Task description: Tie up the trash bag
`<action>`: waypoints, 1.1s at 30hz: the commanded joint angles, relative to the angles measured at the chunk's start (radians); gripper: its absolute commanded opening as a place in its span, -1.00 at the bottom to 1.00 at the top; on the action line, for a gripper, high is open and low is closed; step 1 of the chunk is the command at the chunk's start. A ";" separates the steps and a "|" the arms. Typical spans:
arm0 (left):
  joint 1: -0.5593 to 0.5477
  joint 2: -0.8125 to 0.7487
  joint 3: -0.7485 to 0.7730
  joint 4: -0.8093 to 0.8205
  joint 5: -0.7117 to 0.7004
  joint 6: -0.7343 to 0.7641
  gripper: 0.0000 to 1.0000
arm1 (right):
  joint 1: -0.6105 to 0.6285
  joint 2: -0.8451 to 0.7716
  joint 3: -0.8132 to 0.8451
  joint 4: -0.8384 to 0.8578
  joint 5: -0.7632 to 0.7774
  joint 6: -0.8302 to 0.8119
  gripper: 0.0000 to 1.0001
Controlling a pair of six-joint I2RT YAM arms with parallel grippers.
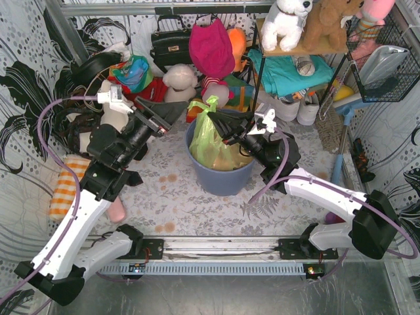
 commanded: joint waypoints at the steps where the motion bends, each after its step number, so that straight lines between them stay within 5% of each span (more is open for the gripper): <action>1: -0.019 -0.028 -0.071 0.189 0.005 -0.149 0.78 | -0.001 0.016 0.040 0.066 -0.008 0.020 -1.00; 12: -0.234 0.050 -0.005 0.186 -0.163 -0.065 0.80 | -0.001 0.029 0.047 0.074 -0.011 0.026 -1.00; 33: -0.252 0.068 0.068 0.065 -0.357 0.069 0.67 | -0.001 0.007 0.028 0.072 -0.012 0.029 -1.00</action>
